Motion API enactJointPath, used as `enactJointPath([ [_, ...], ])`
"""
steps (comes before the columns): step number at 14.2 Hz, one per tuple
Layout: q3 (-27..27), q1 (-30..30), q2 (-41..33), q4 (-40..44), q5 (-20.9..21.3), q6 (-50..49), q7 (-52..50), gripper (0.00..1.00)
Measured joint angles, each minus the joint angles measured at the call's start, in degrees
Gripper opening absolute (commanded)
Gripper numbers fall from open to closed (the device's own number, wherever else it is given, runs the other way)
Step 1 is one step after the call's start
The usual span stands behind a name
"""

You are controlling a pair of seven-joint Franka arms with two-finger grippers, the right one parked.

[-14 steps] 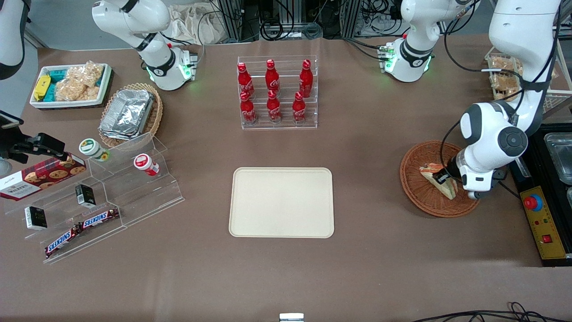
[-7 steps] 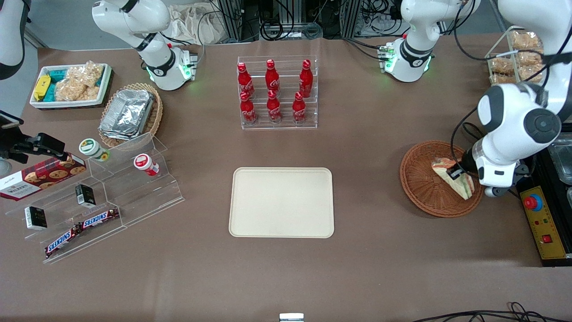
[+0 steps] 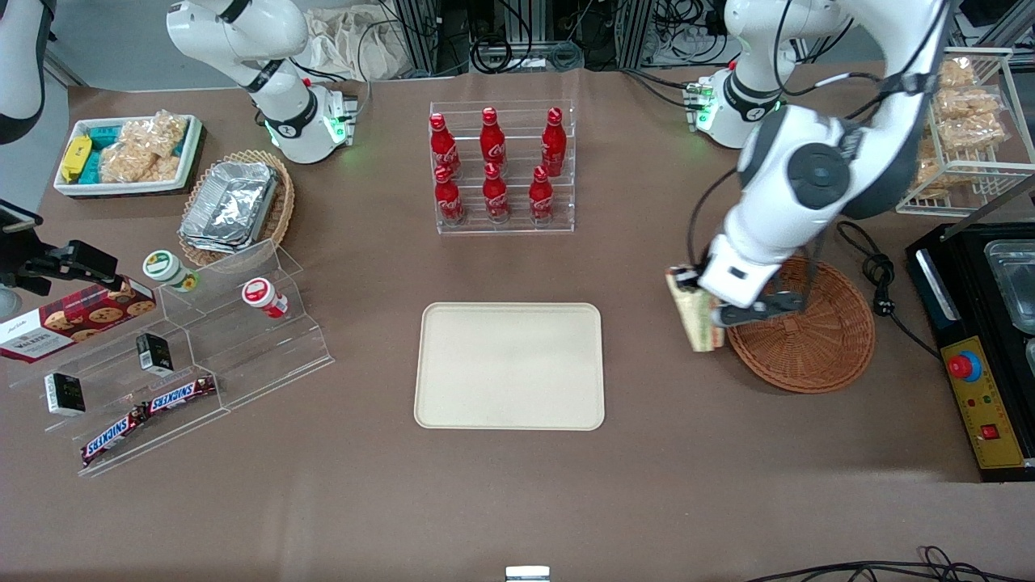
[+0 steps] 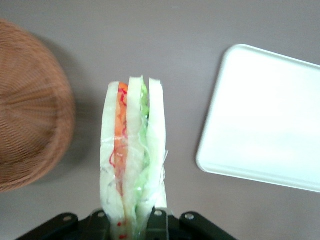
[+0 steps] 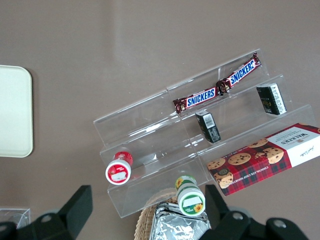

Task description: Place sandwich from basket to tray

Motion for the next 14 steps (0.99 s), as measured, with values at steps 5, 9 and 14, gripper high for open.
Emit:
enactJointPath([
  [5,-3.25,-5.39,11.04,0.43,2.3,13.96,-1.15,0.0],
  [9,-3.2,-7.53,22.12,8.16,12.04,16.31,-2.64,0.41],
  [14,-3.03,-7.67,31.65,14.88,19.14,19.73,-6.01,0.98],
])
